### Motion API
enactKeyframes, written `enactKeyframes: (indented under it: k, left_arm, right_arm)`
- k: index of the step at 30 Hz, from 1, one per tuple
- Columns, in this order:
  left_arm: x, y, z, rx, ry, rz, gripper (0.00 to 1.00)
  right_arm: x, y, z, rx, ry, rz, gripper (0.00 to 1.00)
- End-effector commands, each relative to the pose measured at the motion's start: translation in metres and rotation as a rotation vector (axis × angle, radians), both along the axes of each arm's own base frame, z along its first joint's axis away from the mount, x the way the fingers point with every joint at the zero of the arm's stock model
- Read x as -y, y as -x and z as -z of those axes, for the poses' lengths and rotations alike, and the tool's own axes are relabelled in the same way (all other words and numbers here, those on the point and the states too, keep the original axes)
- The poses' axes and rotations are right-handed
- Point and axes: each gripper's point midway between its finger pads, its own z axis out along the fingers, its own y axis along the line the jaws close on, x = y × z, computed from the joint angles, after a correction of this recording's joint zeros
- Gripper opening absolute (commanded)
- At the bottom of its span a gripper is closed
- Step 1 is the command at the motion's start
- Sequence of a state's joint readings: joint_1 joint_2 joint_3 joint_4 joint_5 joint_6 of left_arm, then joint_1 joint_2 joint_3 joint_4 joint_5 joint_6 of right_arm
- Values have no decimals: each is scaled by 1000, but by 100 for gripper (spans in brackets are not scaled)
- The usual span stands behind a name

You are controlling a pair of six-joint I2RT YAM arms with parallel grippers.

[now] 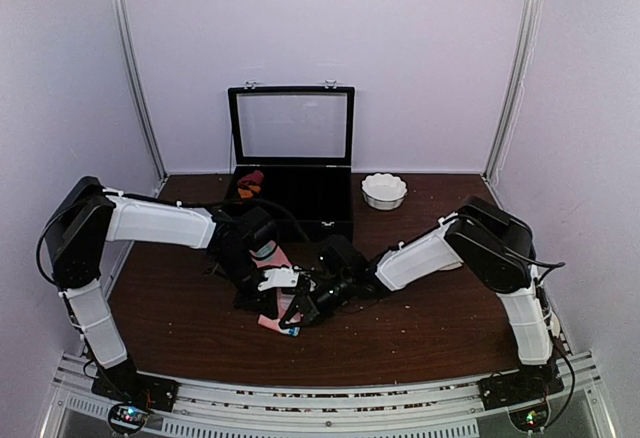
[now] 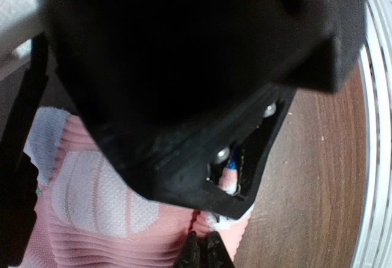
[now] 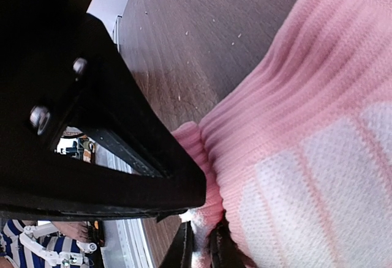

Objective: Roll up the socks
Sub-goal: Roll the sock at the center of the board.

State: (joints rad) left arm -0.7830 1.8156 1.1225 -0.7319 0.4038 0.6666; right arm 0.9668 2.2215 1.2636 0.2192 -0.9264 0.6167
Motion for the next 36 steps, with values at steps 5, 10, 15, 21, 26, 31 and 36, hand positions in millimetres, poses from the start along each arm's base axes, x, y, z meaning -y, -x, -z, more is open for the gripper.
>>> enactKeyframes:
  k: [5, 10, 15, 21, 26, 31, 36]
  left_arm:
    - [-51, 22, 51, -42, -279, -26, 6]
    - [-63, 18, 54, 1, -352, -40, 6]
    - [-76, 20, 64, 18, -410, -33, 6]
    - [-86, 24, 75, 9, -458, -33, 6]
    - [-94, 29, 78, 10, -480, -35, 5]
    - [-98, 36, 80, 8, -488, -31, 5]
    - [-98, 38, 82, 4, -498, -26, 5]
  right_arm:
    - [12, 9, 34, -109, 96, 75, 25]
    - [19, 2, 22, -170, 14, 174, 58]
    - [28, -9, 10, -179, -30, 262, 67]
    - [40, -12, -3, -193, -92, 323, 67]
    - [45, -11, -8, -231, -142, 354, 66]
    - [55, -19, -24, -257, -244, 425, 66]
    - [68, -20, -45, -269, -349, 482, 79]
